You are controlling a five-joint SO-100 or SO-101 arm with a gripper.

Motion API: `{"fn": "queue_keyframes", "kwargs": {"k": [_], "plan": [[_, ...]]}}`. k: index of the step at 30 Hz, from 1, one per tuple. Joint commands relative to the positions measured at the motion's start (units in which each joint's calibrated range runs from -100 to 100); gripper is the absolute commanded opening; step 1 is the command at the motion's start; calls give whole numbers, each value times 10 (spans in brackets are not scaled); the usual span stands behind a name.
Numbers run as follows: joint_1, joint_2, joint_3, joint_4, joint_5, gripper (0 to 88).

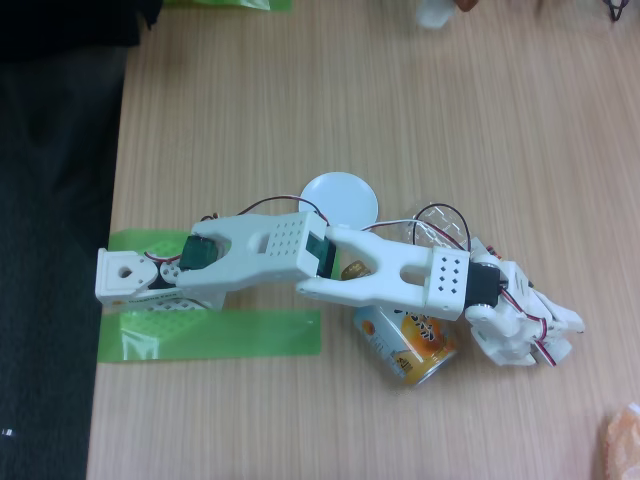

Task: Pick up the plastic bottle and stand it up on the white place

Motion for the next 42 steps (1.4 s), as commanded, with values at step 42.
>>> {"fn": "queue_keyframes", "kwargs": {"k": [42], "plan": [[-12, -16, -80, 0, 11, 87]]}}
